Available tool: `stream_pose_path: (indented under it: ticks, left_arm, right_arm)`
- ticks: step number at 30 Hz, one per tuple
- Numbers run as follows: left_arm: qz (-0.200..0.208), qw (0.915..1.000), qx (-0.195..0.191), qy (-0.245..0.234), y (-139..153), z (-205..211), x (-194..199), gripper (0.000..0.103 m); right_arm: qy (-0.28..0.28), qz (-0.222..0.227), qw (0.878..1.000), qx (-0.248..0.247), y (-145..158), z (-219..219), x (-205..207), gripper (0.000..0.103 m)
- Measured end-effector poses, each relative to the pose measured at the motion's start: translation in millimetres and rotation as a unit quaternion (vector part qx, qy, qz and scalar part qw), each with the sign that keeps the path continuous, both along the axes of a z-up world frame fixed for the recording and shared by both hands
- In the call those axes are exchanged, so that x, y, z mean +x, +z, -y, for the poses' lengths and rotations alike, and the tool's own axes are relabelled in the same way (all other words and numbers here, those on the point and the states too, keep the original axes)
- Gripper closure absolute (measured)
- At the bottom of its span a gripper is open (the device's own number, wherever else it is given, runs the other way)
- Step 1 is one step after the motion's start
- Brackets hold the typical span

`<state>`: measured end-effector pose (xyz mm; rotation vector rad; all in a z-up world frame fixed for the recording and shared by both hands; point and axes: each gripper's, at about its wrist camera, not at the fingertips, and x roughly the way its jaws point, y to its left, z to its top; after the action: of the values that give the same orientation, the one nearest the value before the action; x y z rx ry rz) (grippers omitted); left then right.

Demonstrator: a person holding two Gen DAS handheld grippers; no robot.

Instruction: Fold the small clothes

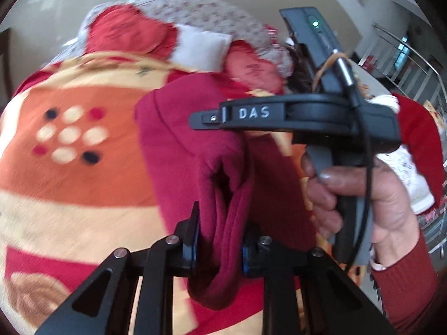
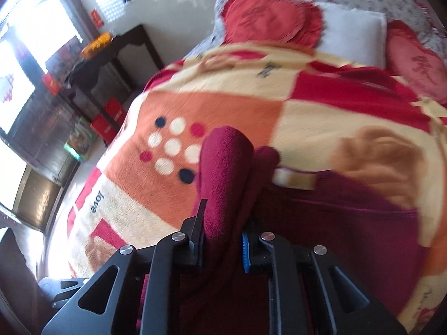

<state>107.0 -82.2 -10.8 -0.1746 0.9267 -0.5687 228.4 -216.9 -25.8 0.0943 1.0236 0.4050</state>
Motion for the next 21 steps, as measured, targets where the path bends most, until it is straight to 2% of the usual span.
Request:
stream_pose_path:
  ticks: [5,8,11,12,13,16,17,19,21]
  left_arm:
    - [0.014,0.9985,0.004,-0.053,7,72,3,0.081]
    - [0.003,0.9969,0.012,-0.077,-5,107,5,0.081]
    - [-0.014,0.9953,0.017,-0.094,-23,129,6,0.08]
    - [-0.021,0.9944,0.022,-0.101,-31,137,6,0.074]
    - [-0.031,0.9935,0.025,-0.107,-37,143,5,0.065]
    - [-0.057,0.9908,0.029,-0.119,-46,144,3,0.051]
    - [-0.052,0.9904,0.033,-0.124,-42,138,1,0.048]
    - [-0.031,0.9912,0.031,-0.125,-29,122,-5,0.035]
    - [-0.006,0.9928,0.034,-0.114,-18,101,-9,0.026]
  right_arm:
    - [-0.037,0.019,0.999,-0.011,19,67,-10,0.103]
    - [-0.065,0.008,0.998,-0.018,8,106,-16,0.103]
    - [-0.092,-0.006,0.996,-0.018,-15,136,-24,0.103]
    - [-0.102,-0.012,0.995,-0.01,-24,146,-25,0.103]
    - [-0.111,-0.014,0.994,-0.008,-34,153,-27,0.103]
    - [-0.13,-0.019,0.991,0.006,-55,169,-29,0.103]
    - [-0.134,-0.019,0.991,0.016,-59,173,-30,0.103]
    - [-0.147,-0.015,0.989,0.031,-58,181,-36,0.102]
    - [-0.165,-0.011,0.986,0.027,-48,184,-45,0.097]
